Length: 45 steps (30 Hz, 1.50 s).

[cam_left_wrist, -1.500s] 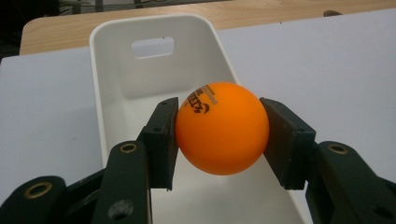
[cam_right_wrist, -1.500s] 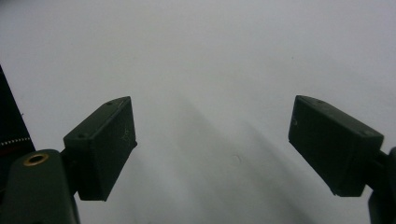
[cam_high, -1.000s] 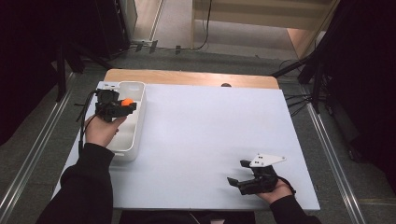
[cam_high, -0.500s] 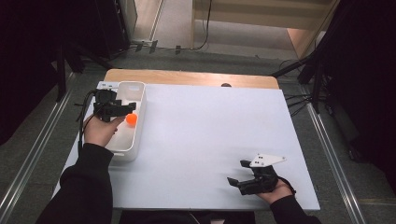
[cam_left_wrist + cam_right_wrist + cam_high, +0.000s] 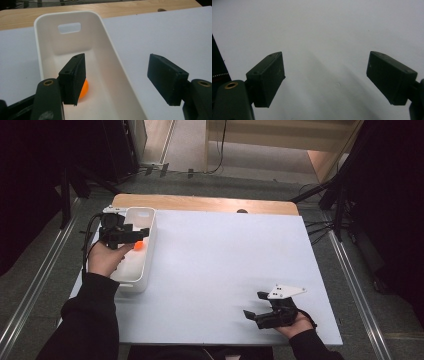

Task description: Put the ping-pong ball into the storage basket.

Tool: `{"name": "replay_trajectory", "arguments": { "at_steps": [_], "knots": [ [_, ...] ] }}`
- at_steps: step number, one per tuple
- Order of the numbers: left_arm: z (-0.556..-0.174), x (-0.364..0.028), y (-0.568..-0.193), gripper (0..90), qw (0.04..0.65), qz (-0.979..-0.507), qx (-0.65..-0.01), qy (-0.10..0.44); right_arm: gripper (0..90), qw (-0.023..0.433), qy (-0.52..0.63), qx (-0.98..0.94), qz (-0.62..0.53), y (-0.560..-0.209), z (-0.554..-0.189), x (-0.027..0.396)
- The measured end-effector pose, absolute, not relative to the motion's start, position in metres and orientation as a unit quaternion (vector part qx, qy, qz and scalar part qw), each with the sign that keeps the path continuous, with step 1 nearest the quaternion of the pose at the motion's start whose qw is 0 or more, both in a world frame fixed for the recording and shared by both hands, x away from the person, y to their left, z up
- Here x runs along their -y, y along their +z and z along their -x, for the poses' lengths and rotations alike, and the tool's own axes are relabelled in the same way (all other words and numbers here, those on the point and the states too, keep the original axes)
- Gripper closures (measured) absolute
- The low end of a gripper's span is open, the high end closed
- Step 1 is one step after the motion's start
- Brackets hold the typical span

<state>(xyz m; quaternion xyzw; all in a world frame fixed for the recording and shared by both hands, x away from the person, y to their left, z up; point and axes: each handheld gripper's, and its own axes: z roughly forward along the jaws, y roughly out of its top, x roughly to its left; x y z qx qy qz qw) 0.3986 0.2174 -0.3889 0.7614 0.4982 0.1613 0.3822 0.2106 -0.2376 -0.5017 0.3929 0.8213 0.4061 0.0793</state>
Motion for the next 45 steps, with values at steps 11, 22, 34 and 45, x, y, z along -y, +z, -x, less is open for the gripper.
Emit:
{"name": "replay_trajectory", "arguments": {
  "at_steps": [11,22,34,45],
  "knots": [
    [-0.387,-0.201,-0.377,28.1,0.406,-0.78,-0.456,0.139,13.4,0.08,0.404,-0.822,-0.393,-0.502,-0.211,0.238],
    [-0.381,-0.186,-0.375,28.1,0.422,-0.795,-0.422,0.113,13.5,0.078,0.404,-0.822,-0.394,-0.502,-0.21,0.238],
    [-0.377,-0.175,-0.377,28.1,0.423,-0.807,-0.398,0.107,13.5,0.08,0.402,-0.823,-0.394,-0.502,-0.209,0.238],
    [-0.373,-0.162,-0.384,28.1,0.42,-0.818,-0.38,0.099,13.5,0.08,0.402,-0.822,-0.394,-0.502,-0.21,0.238]
  ]
}}
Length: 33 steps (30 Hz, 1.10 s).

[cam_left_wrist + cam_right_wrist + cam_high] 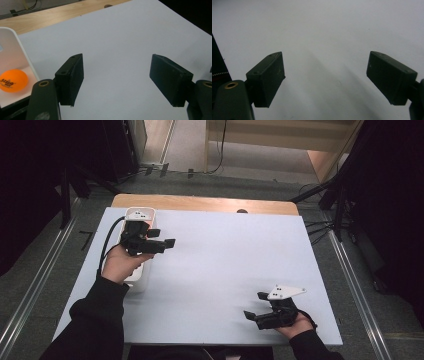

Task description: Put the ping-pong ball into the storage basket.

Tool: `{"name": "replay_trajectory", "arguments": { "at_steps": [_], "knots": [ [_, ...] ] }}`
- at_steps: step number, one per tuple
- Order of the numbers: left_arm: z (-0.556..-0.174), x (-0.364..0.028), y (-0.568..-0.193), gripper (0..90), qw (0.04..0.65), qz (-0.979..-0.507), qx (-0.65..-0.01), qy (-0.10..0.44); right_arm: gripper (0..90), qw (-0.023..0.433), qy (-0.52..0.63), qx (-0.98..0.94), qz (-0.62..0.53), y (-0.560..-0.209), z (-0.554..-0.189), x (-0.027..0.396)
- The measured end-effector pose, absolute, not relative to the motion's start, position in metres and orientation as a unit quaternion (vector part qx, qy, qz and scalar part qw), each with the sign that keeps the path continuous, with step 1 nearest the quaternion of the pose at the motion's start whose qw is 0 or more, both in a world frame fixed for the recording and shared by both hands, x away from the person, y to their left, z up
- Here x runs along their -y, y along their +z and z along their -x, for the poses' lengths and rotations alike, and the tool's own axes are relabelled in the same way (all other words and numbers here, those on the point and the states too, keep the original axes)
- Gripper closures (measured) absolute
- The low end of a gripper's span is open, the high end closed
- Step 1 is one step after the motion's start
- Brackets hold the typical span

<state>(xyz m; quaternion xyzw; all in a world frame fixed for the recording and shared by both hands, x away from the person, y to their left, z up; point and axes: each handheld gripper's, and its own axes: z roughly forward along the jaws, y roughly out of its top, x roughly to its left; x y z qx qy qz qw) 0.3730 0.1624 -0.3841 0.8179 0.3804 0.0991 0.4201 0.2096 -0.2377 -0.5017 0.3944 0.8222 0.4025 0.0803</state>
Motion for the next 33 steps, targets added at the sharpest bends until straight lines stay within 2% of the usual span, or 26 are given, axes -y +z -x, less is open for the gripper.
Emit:
{"name": "replay_trajectory", "arguments": {
  "at_steps": [33],
  "knots": [
    [-0.355,-0.138,-0.402,28.4,0.416,-0.839,-0.342,0.083,13.5,0.077,0.403,-0.824,-0.392,-0.501,-0.209,0.238]
  ]
}}
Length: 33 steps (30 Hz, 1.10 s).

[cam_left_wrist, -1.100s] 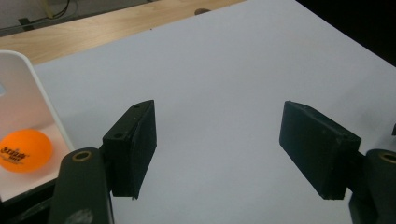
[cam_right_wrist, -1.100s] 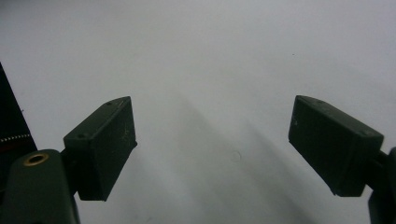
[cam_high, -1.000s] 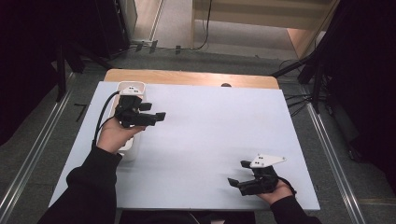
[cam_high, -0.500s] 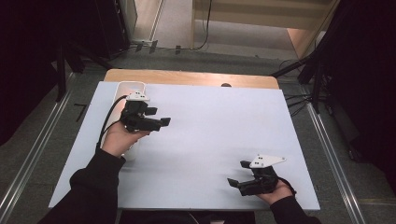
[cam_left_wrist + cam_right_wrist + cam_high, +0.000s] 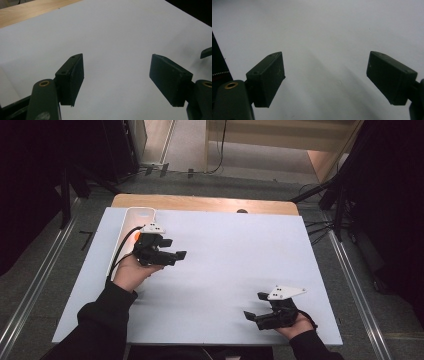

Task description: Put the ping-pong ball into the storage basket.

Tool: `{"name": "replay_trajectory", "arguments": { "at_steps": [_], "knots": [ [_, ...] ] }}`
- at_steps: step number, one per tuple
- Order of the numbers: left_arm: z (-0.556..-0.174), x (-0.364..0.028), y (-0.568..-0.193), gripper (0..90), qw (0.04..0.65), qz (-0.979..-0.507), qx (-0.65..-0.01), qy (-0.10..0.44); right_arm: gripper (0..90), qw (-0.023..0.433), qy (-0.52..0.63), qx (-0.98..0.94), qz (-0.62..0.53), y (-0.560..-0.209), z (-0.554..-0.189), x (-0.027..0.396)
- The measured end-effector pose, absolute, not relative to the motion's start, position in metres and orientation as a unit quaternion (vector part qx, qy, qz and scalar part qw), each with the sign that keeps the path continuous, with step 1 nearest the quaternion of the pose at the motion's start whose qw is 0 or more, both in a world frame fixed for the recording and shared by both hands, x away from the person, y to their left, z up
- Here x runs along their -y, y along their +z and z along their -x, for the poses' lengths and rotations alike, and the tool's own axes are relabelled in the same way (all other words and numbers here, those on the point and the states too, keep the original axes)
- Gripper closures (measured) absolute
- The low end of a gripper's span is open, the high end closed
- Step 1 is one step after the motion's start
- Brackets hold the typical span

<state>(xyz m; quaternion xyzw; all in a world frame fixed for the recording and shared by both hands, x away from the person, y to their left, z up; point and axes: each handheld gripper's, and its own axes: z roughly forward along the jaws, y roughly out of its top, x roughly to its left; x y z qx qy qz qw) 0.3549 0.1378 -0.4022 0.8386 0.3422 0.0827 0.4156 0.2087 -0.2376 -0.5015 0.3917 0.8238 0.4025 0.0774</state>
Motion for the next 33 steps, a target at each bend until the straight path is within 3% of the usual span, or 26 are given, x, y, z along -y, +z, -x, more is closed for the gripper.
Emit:
{"name": "replay_trajectory", "arguments": {
  "at_steps": [33],
  "knots": [
    [-0.335,-0.139,-0.428,28.2,0.427,-0.835,-0.34,0.072,13.5,0.077,0.402,-0.824,-0.391,-0.502,-0.209,0.238]
  ]
}}
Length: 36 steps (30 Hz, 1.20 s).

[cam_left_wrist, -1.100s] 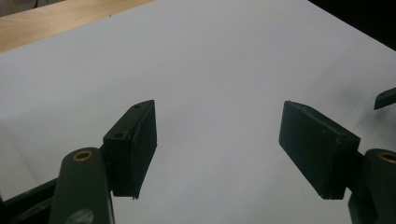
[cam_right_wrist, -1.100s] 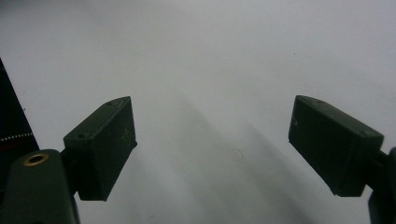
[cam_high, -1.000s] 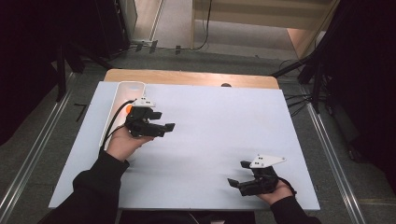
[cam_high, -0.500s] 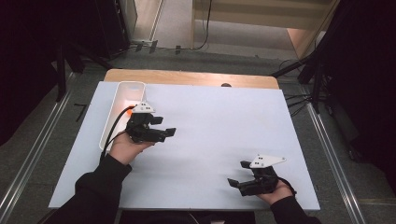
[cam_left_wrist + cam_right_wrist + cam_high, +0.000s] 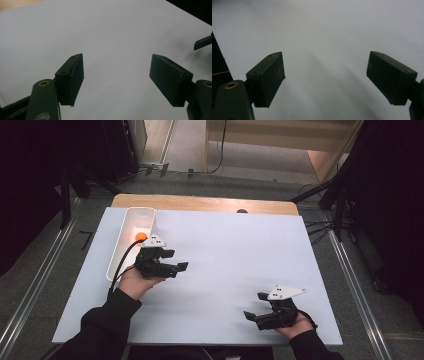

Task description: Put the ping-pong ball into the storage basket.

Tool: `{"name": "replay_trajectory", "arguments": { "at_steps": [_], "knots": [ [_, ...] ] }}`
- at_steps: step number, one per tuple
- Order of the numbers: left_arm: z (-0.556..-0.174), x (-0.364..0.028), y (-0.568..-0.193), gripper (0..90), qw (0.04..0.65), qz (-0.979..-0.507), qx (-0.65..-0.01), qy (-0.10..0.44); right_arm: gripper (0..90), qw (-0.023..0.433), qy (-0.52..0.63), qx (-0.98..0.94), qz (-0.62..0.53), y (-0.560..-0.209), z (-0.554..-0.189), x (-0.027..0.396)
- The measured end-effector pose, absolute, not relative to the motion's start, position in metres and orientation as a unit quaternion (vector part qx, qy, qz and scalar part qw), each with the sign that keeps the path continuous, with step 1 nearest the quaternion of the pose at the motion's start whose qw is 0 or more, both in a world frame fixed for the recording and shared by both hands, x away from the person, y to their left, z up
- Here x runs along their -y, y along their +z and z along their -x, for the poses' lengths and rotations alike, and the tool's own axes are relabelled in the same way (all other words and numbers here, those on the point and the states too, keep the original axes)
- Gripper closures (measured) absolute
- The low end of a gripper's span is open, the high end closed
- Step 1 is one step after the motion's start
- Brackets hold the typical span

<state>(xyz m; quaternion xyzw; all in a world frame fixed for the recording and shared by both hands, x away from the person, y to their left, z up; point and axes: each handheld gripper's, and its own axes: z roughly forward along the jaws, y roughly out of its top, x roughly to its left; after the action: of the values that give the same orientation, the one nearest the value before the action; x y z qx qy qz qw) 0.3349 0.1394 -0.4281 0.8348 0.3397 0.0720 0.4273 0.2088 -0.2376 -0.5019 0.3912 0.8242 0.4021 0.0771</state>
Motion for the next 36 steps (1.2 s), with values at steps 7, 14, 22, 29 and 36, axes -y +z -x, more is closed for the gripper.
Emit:
{"name": "replay_trajectory", "arguments": {
  "at_steps": [7,14,22,29,36],
  "knots": [
    [-0.331,-0.139,-0.434,28.1,0.422,-0.837,-0.338,0.083,13.5,0.077,0.401,-0.825,-0.391,-0.502,-0.209,0.237],
    [-0.326,-0.137,-0.437,23.8,0.422,-0.841,-0.329,0.078,13.5,0.077,0.4,-0.825,-0.392,-0.502,-0.208,0.237],
    [-0.317,-0.137,-0.441,24.2,0.431,-0.842,-0.311,0.095,13.5,0.077,0.397,-0.827,-0.39,-0.502,-0.208,0.237],
    [-0.31,-0.137,-0.443,24.2,0.432,-0.844,-0.304,0.089,13.5,0.076,0.395,-0.827,-0.391,-0.502,-0.208,0.237],
    [-0.305,-0.14,-0.445,24.2,0.435,-0.845,-0.299,0.083,13.5,0.072,0.394,-0.827,-0.393,-0.502,-0.208,0.237]
  ]
}}
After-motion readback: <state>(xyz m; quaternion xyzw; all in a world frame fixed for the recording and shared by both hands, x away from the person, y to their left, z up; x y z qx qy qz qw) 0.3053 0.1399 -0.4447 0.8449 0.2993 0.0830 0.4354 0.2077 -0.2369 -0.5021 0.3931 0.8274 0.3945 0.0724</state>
